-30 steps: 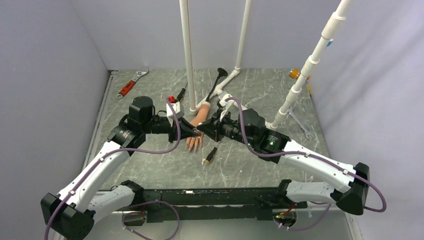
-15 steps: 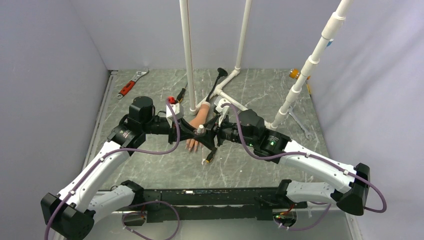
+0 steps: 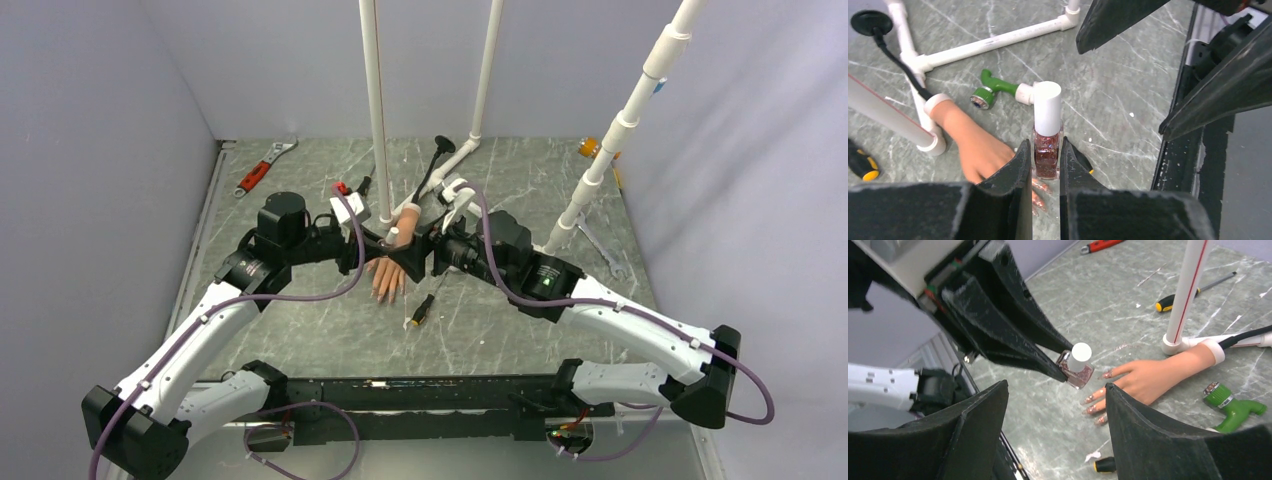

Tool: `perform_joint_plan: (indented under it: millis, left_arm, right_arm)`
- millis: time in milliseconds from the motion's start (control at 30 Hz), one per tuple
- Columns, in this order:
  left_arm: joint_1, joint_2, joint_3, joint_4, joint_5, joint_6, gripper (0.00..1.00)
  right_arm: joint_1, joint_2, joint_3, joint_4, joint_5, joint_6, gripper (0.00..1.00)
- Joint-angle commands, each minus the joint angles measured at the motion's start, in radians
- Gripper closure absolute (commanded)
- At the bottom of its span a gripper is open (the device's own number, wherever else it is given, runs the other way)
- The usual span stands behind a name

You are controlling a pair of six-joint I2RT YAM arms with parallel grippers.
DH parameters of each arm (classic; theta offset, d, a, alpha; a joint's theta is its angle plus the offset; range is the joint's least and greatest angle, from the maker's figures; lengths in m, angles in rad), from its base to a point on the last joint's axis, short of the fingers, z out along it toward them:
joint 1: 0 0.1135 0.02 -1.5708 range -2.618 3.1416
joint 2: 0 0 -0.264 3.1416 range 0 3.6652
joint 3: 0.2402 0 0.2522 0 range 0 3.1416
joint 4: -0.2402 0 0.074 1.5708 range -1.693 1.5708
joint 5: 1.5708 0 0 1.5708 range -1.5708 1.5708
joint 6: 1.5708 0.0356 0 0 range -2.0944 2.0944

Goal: Paint the nails
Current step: Unscrew the nail polish bottle.

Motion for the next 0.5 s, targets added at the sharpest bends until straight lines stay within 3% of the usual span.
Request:
perform_joint_plan:
  millis: [0, 200, 467]
  left_arm:
    - [-0.002, -0.014, 0.026, 0.056, -0.087, -0.026, 1.0]
    - [-0.002, -0.026, 0.021, 0.065, -0.108, -0.032, 1.0]
    - [-0.001, -0.034, 0.019, 0.068, -0.122, -0.033, 1.0]
  right_arm:
    - [0.002, 0.042, 0.1, 0.032, 0.169, 0.103, 0.3]
    - [0.002, 0.109, 0.163, 0.0, 0.3, 0.226, 0.35]
    - [0.002, 0.191, 0.236, -0.049, 0.298, 0.28, 0.4]
